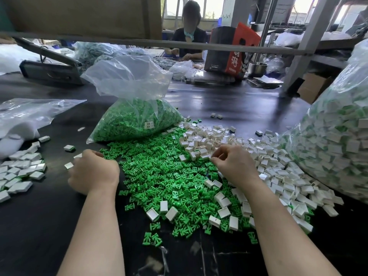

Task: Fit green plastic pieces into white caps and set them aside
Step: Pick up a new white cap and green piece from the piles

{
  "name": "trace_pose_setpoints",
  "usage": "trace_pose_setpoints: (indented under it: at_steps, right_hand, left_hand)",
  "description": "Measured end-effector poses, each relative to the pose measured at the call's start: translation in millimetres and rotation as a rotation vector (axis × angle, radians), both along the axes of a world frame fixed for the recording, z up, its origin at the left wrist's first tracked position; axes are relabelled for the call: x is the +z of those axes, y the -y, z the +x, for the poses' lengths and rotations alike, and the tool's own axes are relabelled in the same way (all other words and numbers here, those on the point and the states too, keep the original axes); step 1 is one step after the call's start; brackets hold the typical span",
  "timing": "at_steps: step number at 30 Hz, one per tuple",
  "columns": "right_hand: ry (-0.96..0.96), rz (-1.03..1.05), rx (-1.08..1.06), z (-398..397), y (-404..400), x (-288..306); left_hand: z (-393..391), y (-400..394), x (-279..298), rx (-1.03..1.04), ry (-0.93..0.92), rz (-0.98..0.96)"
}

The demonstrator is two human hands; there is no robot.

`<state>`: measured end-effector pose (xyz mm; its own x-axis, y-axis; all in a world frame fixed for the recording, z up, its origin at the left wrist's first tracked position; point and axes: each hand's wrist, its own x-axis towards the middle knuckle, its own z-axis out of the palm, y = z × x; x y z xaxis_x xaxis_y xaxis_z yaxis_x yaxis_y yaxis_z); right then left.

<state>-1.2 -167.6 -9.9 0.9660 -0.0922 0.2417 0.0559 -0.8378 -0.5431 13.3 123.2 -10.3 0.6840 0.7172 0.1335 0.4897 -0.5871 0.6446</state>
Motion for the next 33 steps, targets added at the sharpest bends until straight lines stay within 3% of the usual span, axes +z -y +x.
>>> trace_pose_setpoints:
  at_steps: [3,7,10,14,18,23,29,33]
  right_hand:
    - [-0.043,-0.086,0.045,-0.7,-6.3,-0.2]
    - [-0.035,-0.228,0.061,0.6,-16.1,-3.0]
    - [0.011,-0.304,0.052,2.7,-17.2,-7.3]
    - [0.027,-0.315,0.061,4.1,-16.2,-10.3]
    - [0.082,-0.274,0.039,5.6,-19.6,-12.3]
    - [-0.078,-0.323,0.121,4.8,-27.8,-11.8]
    - [0.113,-0.317,0.062,3.3,-30.9,-11.7]
    - [0.143,-0.273,0.053,2.6,-30.3,-13.1]
  left_hand:
    - [2.2,9.9,1.1,-0.091,0.098,0.016]
    - [5.1,39.3,3.5,-0.393,0.279,-0.088]
    - [6.0,67.5,3.7,-0.638,0.254,-0.126]
    - [5.9,90.3,-0.7,-0.803,0.191,-0.114]
    - [2.9,97.4,-4.8,-0.872,0.147,-0.057]
    - [2.2,98.5,-4.6,-0.885,0.129,-0.025]
    - [1.2,99.1,-4.3,-0.910,0.105,-0.027]
    - [-0.4,100.5,-4.1,-0.921,0.100,-0.031]
